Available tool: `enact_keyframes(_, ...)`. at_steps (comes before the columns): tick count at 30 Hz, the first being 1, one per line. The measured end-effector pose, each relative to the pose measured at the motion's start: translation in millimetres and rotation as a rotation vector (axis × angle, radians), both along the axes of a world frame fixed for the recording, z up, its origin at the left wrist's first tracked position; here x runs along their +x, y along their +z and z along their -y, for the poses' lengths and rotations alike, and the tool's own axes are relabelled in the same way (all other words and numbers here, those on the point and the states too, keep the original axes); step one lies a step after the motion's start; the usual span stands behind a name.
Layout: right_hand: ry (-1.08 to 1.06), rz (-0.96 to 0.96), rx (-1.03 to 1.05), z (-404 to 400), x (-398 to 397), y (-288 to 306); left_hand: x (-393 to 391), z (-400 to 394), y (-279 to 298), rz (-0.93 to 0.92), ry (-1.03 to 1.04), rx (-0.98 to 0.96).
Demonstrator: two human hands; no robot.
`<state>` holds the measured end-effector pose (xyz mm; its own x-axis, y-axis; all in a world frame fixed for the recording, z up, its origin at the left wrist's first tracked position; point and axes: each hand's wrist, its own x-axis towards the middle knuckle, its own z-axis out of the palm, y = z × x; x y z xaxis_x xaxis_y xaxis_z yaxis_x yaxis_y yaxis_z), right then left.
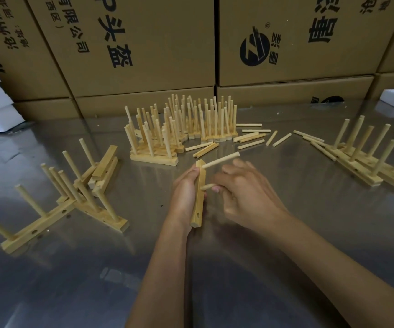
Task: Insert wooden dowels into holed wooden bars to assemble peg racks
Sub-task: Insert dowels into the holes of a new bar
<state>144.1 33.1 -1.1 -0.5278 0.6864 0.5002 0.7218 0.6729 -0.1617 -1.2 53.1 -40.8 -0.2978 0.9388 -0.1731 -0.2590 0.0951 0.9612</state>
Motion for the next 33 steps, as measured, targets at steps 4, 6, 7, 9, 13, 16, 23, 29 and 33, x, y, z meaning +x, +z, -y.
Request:
enact_keyframes(4, -0.023, 0.035, -0.035, 0.2, -1.7, 2.6, 1.9, 0.6, -0.1, -0.011, 0.006, 0.005)
enact_keyframes(6, -0.039, 0.029, -0.058, -1.3, -2.7, 1.6, 3.0, 0.7, 0.4, -0.014, 0.022, -0.002)
enact_keyframes(7, -0.048, 0.011, -0.073, -1.4, -2.7, 1.9, 3.1, -0.1, 0.7, -0.017, 0.032, -0.002)
enact_keyframes(9, -0.052, -0.018, -0.108, -0.5, -3.0, 2.4, 2.4, -2.1, 1.7, -0.017, 0.028, 0.012)
enact_keyframes(13, -0.123, -0.049, 0.072, 2.6, -3.6, 6.8, 6.6, -3.7, 3.6, 0.094, 0.057, 0.024)
enact_keyframes(16, -0.216, -0.425, 0.336, -7.5, -0.1, 16.0, -5.9, -2.2, 3.6, 0.303, 0.123, -0.058)
enact_keyframes(23, -0.292, -0.146, -0.289, -91.8, -13.0, -13.5, -21.7, -0.1, 5.2, 0.666, 0.098, 0.011)
enact_keyframes(29, -0.243, 0.044, -0.421, -138.7, -62.5, -21.7, -26.5, -1.3, 6.8, 0.737, 0.094, 0.032)
enact_keyframes(33, -0.299, -0.019, -0.241, -137.0, -64.0, -30.9, -26.1, -1.6, 7.3, 0.730, 0.077, 0.021)
